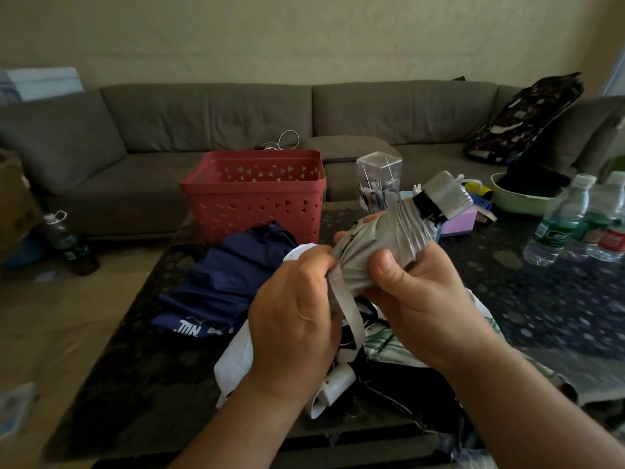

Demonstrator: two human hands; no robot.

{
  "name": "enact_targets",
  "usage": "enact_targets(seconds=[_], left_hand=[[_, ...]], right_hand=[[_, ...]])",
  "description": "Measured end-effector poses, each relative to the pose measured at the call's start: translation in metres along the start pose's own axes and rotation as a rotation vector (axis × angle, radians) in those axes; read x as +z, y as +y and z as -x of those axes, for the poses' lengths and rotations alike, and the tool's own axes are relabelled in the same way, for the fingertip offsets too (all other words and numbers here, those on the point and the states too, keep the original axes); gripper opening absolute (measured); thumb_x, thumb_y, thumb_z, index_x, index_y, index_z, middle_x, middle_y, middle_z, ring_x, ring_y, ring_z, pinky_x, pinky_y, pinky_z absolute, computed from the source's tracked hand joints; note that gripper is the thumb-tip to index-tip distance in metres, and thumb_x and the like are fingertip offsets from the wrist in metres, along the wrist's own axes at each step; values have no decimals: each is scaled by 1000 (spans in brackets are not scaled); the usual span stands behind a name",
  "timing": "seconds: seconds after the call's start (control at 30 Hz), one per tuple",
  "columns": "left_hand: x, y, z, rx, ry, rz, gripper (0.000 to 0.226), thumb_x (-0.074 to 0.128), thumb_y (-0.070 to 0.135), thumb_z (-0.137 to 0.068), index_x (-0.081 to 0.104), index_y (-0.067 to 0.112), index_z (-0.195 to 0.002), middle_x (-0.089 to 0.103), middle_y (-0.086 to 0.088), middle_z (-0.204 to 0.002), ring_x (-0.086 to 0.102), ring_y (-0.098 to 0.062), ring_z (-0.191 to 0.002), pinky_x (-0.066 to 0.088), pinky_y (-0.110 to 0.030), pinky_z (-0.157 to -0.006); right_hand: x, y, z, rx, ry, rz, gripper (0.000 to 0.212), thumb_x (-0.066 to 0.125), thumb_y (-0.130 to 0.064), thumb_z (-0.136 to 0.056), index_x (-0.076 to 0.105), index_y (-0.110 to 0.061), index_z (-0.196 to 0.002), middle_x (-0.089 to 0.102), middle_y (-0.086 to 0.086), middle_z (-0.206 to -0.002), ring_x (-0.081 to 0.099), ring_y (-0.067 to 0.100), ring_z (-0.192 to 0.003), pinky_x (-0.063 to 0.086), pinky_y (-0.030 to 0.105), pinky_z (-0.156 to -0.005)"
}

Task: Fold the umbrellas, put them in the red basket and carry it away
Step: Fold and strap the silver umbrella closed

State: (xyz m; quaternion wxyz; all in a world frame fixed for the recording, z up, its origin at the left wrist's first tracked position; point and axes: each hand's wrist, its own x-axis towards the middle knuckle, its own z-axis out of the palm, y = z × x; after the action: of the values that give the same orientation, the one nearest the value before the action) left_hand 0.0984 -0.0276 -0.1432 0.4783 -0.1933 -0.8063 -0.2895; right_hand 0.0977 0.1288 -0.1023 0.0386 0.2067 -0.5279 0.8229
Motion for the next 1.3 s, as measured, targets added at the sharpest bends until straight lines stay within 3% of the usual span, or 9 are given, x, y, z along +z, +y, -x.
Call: enact_targets(seconds=[0.2, 0.33, 0.47, 0.6, 0.77, 0.87, 0.97, 1.03, 1.3], left_hand=[[3, 0, 1, 60, -7, 24, 54, 82, 2, -86, 49, 12, -128, 71, -7, -114, 61, -20, -97, 44, -31, -71], [0, 3, 1, -47, -220, 132, 66, 85, 7, -82, 41, 22, -129, 72, -2, -100, 61, -14, -84, 43, -27, -61], [-3, 6, 0, -341, -608, 566, 51, 76, 22, -94, 34, 36, -120, 69, 6, -88, 69, -12, -78, 53, -36, -59], [3, 13, 0, -494, -677, 767, 48, 77, 23, -95, 40, 23, -126, 69, 15, -101, 71, -6, -93, 55, -24, -75], [1, 14, -3, -752, -700, 1007, 44, 77, 16, -85, 48, 20, -117, 74, 5, -94, 73, -16, -89, 57, -33, -77], [-7, 16, -9, -915, -720, 1434, 38, 68, 6, -87, 49, 3, -119, 63, -15, -89, 61, -30, -68, 52, -38, -58], [-14, 16, -13, -949, -832, 1685, 30, 58, 1, -94, 50, 7, -122, 62, -8, -89, 60, -23, -72, 52, -33, -57], [-15, 17, -15, -951, -855, 1665, 35, 59, 4, -94, 50, 6, -127, 65, -8, -91, 65, -23, -76, 56, -33, -59], [-16, 18, -20, -858, -818, 1099, 23, 59, 10, -106, 58, 17, -128, 76, -9, -96, 75, -24, -86, 60, -34, -72]], right_hand=[[2, 1, -4, 4, -63, -56, 69, 82, -33, -85, 52, 13, -127, 64, 28, -113, 65, 40, -107, 56, 47, -93], [-3, -3, -6, 46, -41, -21, 59, 95, -40, -69, 70, -19, -118, 73, 14, -112, 72, 30, -102, 58, 44, -89], [-10, -8, -8, 89, 54, -20, 76, 98, -31, -60, 59, -13, -123, 74, 14, -97, 72, 29, -95, 58, 45, -85], [-12, -9, -10, 140, 69, -89, 79, 102, -37, -54, 59, -13, -117, 73, 10, -85, 73, 25, -84, 61, 41, -77], [-23, -14, -8, 258, -30, -92, 95, 94, -47, -67, 53, -5, -141, 70, 19, -124, 69, 35, -108, 58, 53, -92], [-25, -18, -5, 258, -69, -39, 75, 89, -42, -76, 60, -15, -139, 65, 20, -131, 67, 34, -110, 49, 56, -97], [-25, -18, -6, 220, -15, 5, 59, 90, -32, -76, 68, -16, -129, 73, 15, -109, 72, 27, -88, 58, 42, -77], [-24, -18, -7, 196, 46, 16, 47, 86, -21, -78, 72, -14, -123, 75, 11, -97, 72, 23, -75, 59, 34, -61], [-13, -19, -11, 173, 301, 97, 31, 71, 7, -87, 74, -9, -114, 79, 12, -88, 76, 21, -73, 61, 33, -64]])
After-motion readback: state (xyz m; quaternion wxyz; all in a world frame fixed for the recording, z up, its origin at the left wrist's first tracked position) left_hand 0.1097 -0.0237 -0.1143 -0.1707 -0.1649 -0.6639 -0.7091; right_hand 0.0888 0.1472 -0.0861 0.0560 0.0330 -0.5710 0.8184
